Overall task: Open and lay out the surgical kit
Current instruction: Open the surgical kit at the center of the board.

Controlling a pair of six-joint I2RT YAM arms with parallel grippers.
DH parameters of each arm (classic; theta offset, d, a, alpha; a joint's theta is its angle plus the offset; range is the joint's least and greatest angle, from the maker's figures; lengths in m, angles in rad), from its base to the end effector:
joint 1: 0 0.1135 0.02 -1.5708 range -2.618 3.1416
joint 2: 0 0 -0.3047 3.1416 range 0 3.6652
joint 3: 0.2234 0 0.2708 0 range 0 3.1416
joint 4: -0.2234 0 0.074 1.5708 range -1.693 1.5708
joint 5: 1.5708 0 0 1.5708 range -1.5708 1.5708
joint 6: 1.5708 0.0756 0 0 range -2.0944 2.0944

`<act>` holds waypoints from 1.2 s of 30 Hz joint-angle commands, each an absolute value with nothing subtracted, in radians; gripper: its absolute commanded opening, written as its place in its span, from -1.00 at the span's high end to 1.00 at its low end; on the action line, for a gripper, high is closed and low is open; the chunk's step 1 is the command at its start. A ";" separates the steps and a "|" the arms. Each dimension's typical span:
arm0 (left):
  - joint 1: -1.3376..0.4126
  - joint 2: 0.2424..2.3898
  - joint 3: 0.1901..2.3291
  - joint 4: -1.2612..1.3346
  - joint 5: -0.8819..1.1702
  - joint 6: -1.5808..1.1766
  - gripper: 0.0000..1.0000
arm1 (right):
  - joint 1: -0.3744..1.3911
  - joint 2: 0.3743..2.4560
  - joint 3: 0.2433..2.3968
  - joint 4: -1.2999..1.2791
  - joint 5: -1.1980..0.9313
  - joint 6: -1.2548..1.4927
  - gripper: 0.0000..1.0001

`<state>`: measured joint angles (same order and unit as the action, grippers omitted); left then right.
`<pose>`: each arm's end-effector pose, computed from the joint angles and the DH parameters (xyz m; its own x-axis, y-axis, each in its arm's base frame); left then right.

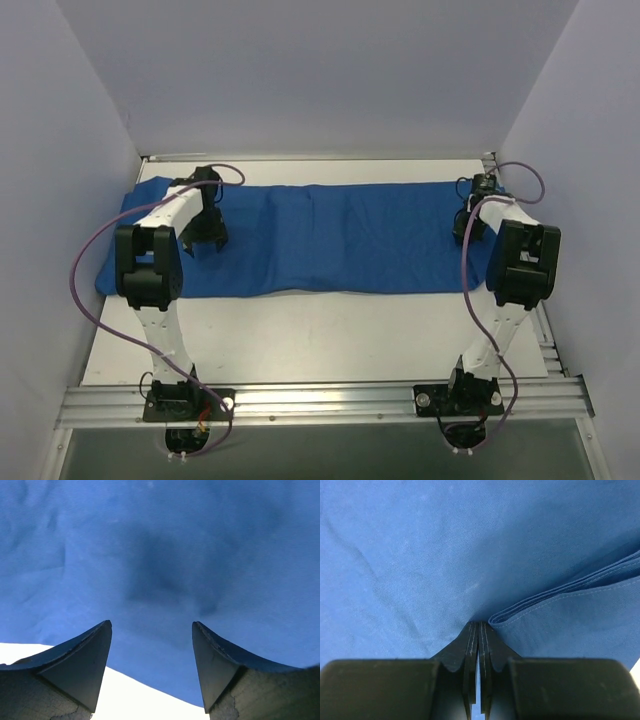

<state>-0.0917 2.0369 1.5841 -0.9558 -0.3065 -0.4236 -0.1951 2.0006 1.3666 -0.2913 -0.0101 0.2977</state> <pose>0.4445 -0.0180 0.1800 -0.9118 -0.3097 -0.2696 -0.3686 0.9067 0.2051 0.4762 -0.0933 0.1629 -0.6941 0.4361 -0.5728 0.4095 0.8935 0.1842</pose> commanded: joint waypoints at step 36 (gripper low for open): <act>-0.038 1.852 1.595 -0.995 -0.179 -0.384 -0.39 | -0.156 2.043 1.365 -0.284 0.176 0.325 0.95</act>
<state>-0.0544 1.9232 1.5242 -0.9546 -0.1890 -0.4007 -0.1486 2.0109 1.3876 -0.2958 0.1623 0.3161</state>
